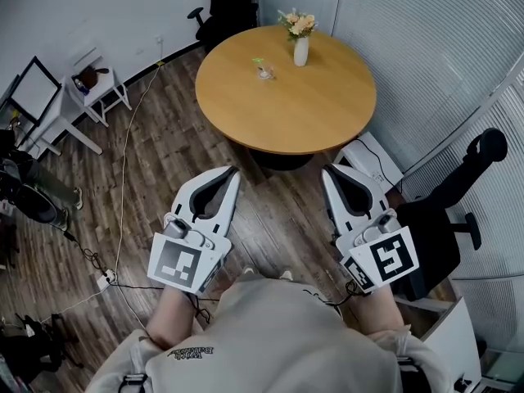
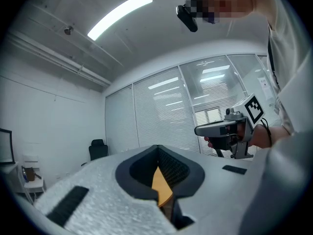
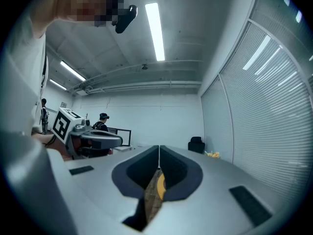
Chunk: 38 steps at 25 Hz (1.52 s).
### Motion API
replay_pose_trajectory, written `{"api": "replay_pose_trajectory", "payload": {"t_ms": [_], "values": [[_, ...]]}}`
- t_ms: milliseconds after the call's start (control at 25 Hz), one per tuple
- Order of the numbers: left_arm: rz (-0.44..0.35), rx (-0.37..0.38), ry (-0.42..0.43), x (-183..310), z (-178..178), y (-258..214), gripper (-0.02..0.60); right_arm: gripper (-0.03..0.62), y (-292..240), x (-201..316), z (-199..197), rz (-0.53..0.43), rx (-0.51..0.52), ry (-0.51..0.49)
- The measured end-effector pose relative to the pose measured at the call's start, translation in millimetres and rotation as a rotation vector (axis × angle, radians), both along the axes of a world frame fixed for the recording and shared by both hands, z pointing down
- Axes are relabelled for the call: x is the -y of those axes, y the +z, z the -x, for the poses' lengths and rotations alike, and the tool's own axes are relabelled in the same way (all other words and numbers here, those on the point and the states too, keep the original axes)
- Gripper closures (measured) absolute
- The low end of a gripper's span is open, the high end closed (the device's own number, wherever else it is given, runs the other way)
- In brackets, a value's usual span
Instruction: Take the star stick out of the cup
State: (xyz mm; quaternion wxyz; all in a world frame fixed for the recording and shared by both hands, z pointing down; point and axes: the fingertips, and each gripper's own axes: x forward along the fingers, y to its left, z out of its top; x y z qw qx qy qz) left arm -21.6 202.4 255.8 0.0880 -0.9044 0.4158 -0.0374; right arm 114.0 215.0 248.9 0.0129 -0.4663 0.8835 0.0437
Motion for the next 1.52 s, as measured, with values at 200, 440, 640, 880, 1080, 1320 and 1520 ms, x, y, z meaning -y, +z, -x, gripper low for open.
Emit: {"api": "replay_pose_trajectory", "payload": {"t_ms": [200,440,640,880,1080,1320,1520], "values": [[0.018,-0.005,-0.043,3.6,-12.2,3.3,0.56,0.563,2.4,5.0,-17.5,-0.007,0.011,-0.026],[0.02,0.0,-0.067,5.1,-26.9,12.0,0.561,0.563,11.5,9.8,-34.7,0.002,0.017,-0.047],[0.01,0.009,-0.08,10.1,-32.6,12.2,0.56,0.563,16.5,17.3,-42.0,0.008,0.013,-0.061],[0.002,0.016,-0.087,19.8,-34.9,14.7,0.56,0.563,19.7,29.8,-44.7,0.005,0.018,-0.064],[0.001,0.014,-0.092,36.0,-30.2,20.3,0.56,0.563,26.5,46.9,-37.3,0.006,0.012,-0.071],[0.04,-0.008,-0.087,67.6,-15.5,35.3,0.56,0.563,44.5,83.3,-18.0,0.042,-0.009,-0.079],[0.066,0.002,-0.075,107.8,1.9,50.0,0.56,0.563,59.3,122.5,3.6,0.077,-0.028,-0.073]]}}
